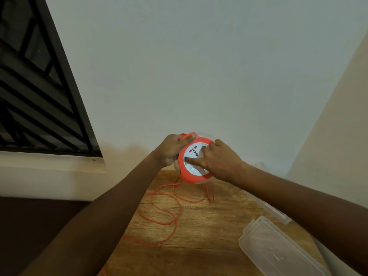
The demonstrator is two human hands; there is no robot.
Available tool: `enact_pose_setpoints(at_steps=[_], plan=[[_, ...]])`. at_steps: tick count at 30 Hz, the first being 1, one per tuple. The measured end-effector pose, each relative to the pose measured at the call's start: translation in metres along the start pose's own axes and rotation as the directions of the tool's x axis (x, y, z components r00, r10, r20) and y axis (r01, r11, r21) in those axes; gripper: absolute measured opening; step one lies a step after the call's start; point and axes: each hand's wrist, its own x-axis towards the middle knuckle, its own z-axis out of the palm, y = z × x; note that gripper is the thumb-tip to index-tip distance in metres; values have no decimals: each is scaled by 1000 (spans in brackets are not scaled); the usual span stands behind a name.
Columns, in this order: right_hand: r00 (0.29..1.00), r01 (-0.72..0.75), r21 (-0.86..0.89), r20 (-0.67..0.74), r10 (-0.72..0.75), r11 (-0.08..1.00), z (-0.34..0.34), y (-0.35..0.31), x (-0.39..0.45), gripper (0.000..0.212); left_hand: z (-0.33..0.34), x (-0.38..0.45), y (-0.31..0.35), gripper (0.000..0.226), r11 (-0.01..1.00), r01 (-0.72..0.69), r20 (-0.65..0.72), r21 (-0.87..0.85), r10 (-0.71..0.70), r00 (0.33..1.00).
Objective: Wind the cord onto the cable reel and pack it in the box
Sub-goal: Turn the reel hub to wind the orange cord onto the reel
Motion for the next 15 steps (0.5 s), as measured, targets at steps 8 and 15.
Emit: enact_pose_setpoints(at_steps=[8,15], plan=[[831,-438,494,-96,548,751,18,-25,-8,66,16,5,1,37,991,-134,-157,26,136,978],[464,-245,792,602,649,-560,-2,-52,7,68,27,4,-8,31,984,-125,-262,-130,87,961]])
